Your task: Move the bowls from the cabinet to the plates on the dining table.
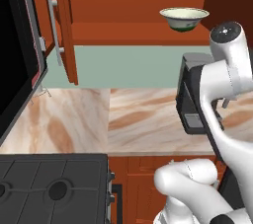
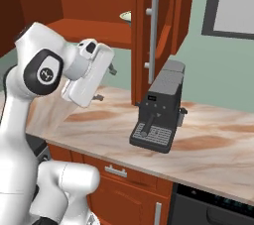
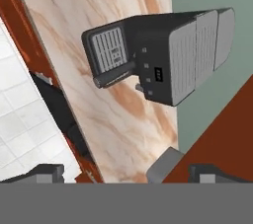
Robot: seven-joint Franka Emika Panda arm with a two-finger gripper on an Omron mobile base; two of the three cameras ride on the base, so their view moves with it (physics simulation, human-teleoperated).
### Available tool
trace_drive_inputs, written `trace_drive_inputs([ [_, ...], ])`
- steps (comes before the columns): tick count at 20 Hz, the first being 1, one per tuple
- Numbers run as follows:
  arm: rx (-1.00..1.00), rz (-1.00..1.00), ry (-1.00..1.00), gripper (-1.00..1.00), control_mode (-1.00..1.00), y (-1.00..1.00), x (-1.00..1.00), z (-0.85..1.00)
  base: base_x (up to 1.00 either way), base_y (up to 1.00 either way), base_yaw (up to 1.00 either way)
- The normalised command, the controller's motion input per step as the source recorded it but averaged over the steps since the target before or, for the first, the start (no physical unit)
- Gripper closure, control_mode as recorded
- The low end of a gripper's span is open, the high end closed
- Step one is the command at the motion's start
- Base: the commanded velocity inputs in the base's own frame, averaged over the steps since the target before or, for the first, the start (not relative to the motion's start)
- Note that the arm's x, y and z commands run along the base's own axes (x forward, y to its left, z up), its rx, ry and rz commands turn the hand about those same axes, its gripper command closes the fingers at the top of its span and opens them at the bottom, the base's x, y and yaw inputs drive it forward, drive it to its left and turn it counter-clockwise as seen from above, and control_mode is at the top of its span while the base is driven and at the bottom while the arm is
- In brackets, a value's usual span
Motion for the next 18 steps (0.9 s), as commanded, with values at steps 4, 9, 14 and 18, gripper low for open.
trace_drive_inputs([
  [4, -0.11, 0.00, 0.00, -1.00, -1.00, 0.16, 0.57, 0.17, 0.00, 0.00, 0.00],
  [9, -0.06, 0.00, 0.00, -1.00, -1.00, 0.04, 0.48, 0.19, 0.00, 0.00, 0.00],
  [14, 0.01, 0.00, 0.00, -1.00, -1.00, 0.00, 0.32, 0.17, 0.00, 0.00, 0.00],
  [18, 0.00, 0.00, 0.00, -1.00, -1.00, 0.00, 0.29, 0.19, 0.00, 0.00, 0.00],
])
